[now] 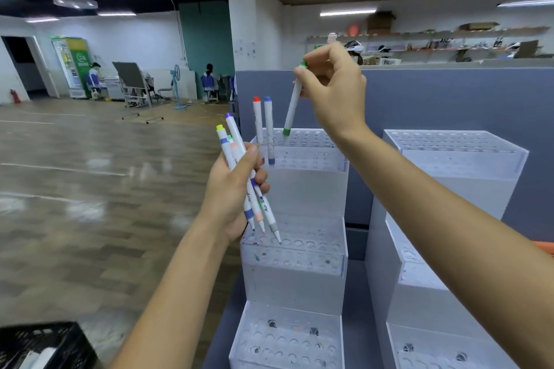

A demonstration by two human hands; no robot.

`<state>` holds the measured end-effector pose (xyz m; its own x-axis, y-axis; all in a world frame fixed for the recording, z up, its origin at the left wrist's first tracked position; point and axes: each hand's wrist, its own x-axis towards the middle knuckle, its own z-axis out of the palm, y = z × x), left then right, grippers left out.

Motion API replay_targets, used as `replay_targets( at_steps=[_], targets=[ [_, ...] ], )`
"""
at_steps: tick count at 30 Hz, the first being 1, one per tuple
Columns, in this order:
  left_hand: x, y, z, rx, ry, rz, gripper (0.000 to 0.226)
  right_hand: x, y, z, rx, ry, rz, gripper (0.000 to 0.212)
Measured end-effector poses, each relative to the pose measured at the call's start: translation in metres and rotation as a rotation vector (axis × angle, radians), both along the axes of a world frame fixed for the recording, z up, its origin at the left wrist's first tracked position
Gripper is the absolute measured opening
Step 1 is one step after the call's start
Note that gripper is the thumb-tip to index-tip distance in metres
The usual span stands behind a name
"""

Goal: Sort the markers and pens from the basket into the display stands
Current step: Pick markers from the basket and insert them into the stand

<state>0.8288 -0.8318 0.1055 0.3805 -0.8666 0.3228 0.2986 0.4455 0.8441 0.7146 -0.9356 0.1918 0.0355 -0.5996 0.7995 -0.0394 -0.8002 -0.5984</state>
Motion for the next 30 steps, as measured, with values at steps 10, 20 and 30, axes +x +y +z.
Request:
replay_targets(
  at_steps=[10,20,30],
  targets=[
    [-0.001,0.000,0.001,0.000,0.064,0.028,0.008,0.017,0.002,-0.015,-0.020,0.278,-0.043,0.017],
    [0.001,-0.004,0.000,-0.093,0.168,-0.012,0.008,0.001,0.023,-0.031,-0.164,0.306,-0.144,0.015],
    [-0.008,-0.007,0.009,-0.164,0.118,-0.043,0.007,-0.011,0.059,-0.063,0.112,0.659,0.182,0.016]
  ],
)
